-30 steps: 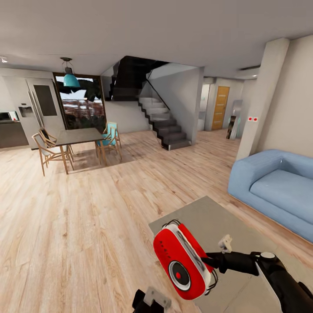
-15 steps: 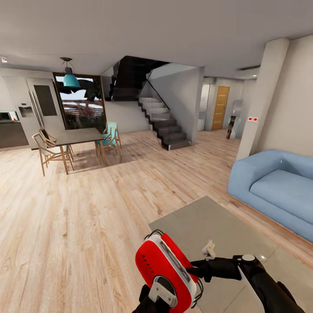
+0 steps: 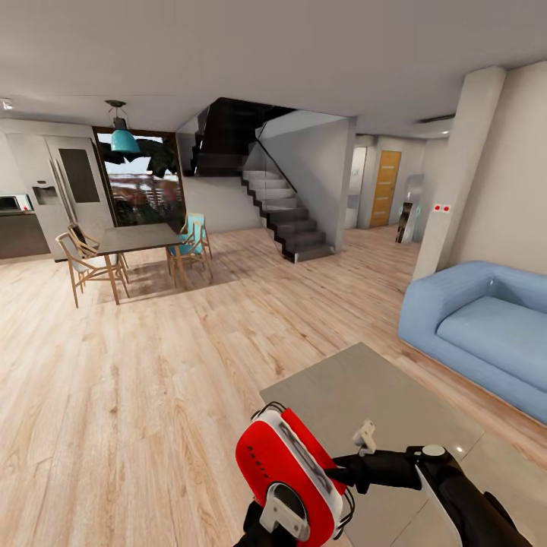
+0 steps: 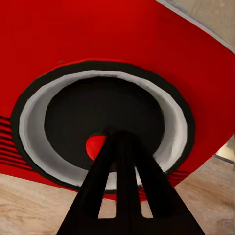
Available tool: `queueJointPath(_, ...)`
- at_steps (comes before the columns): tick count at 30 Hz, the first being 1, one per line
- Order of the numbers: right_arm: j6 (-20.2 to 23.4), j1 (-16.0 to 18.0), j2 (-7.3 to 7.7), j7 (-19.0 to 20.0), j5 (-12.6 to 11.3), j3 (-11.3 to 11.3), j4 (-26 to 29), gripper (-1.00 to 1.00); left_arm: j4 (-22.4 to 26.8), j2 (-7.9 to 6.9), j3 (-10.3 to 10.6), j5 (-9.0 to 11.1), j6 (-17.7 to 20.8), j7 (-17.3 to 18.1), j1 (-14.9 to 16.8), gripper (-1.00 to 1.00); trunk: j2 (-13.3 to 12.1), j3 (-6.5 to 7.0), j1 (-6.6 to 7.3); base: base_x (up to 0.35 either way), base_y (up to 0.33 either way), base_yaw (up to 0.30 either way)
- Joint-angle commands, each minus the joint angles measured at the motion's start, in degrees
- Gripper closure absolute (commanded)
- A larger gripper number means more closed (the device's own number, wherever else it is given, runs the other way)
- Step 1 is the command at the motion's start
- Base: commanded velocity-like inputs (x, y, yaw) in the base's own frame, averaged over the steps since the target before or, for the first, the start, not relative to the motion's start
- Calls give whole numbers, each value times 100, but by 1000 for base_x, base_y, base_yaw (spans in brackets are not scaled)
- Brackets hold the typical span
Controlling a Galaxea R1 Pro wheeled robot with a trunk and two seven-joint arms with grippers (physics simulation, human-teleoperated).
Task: Turn on the radio receiver that's on the table in the living room.
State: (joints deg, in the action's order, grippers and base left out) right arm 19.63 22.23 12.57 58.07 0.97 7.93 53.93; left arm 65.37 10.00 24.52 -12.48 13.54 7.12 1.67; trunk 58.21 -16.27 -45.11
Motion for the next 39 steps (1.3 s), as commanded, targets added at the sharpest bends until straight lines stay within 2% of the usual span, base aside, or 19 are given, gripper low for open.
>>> queueJointPath(1, 6, 1, -1, 1, -27, -2, 4, 100, -52, 0, -3, 0, 0, -2, 0, 100, 0, 0, 0, 0, 0, 0)
queueJointPath(11, 6, 1, -1, 3, -36, -2, 4, 100, -222, 0, -92, -1, 0, -15, 0, 100, 0, 0, 0, 0, 0, 0)
queueJointPath(19, 6, 1, -1, 119, -36, -2, 4, 100, -248, 0, -364, -2, -1, -10, 165, 100, 0, 0, 0, 0, 0, 0)
queueJointPath(31, 6, 1, -1, 230, -29, -2, 4, 100, -336, 0, -386, 0, 1, -4, 251, 100, 0, 0, 0, 0, 0, 0)
queueJointPath(39, 14, 1, -33, 240, -27, -2, 11, 100, -848, 0, -385, 16, -8, 6, 486, 100, 0, 0, 0, 0, 0, 0)
